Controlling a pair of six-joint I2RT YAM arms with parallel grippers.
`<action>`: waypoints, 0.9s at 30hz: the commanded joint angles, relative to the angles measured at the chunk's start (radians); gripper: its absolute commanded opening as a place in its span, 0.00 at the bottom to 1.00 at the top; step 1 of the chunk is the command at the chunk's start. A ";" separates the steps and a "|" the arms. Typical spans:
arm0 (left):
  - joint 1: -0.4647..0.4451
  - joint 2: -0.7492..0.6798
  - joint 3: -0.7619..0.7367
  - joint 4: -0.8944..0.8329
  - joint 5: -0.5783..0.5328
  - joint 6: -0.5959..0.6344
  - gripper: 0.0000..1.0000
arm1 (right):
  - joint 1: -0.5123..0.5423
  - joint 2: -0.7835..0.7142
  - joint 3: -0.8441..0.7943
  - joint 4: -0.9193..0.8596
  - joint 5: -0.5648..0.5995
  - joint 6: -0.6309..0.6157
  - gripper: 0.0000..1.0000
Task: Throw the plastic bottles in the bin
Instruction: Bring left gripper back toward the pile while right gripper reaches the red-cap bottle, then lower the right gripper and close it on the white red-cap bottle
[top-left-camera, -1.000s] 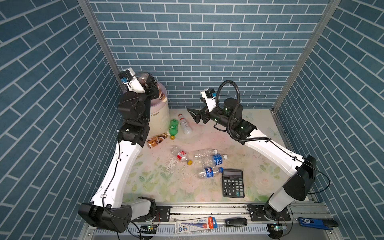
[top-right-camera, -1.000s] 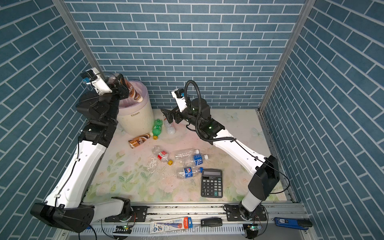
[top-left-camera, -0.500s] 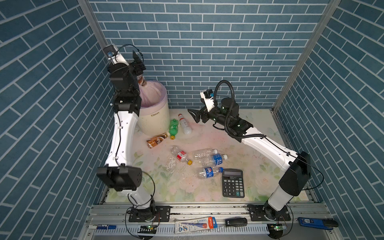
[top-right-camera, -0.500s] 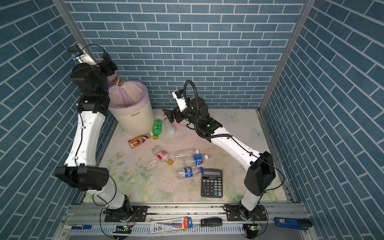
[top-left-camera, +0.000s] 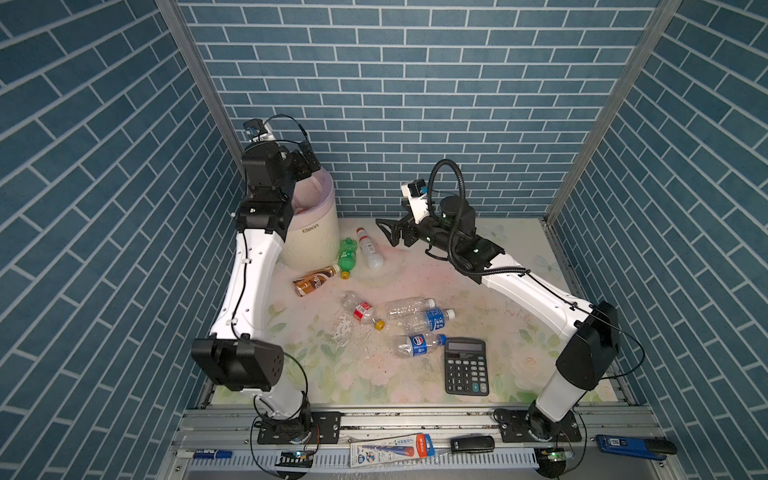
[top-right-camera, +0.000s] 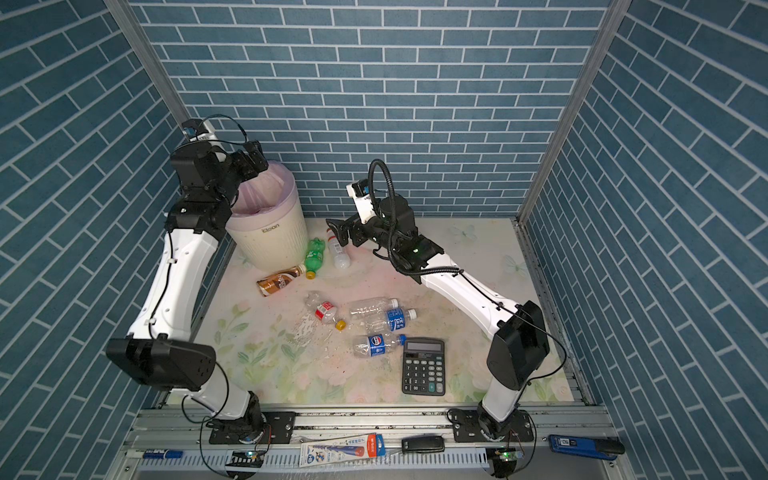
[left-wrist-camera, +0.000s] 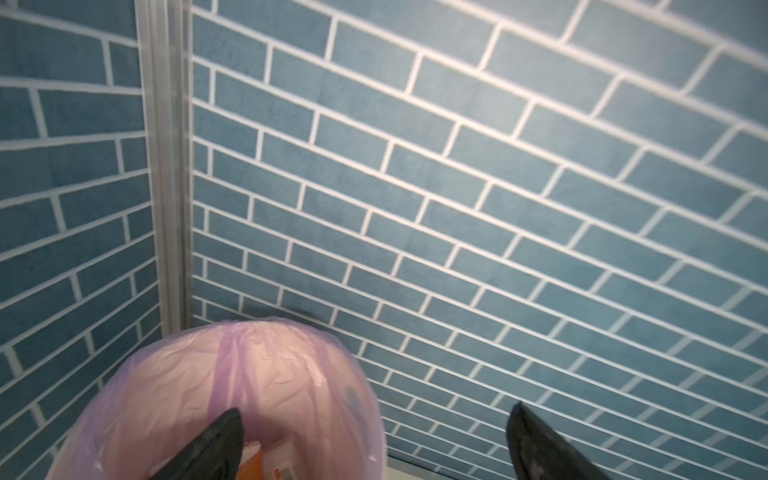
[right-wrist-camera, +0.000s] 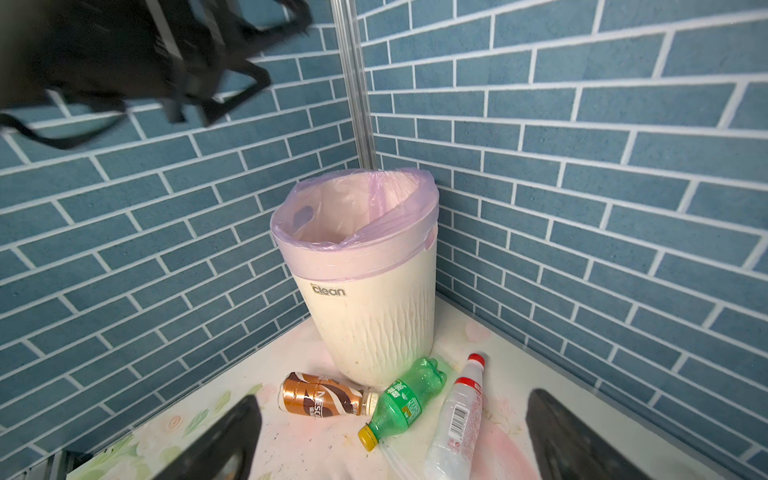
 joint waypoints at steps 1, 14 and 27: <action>-0.093 -0.065 -0.125 0.043 0.033 -0.029 0.99 | -0.023 0.044 0.044 -0.034 0.025 0.072 0.99; -0.222 -0.238 -0.568 0.106 0.201 -0.297 0.99 | -0.059 0.258 0.056 -0.064 0.109 0.156 0.99; -0.220 -0.305 -1.008 0.299 0.323 -0.528 0.99 | -0.062 0.633 0.374 -0.155 0.013 0.291 0.93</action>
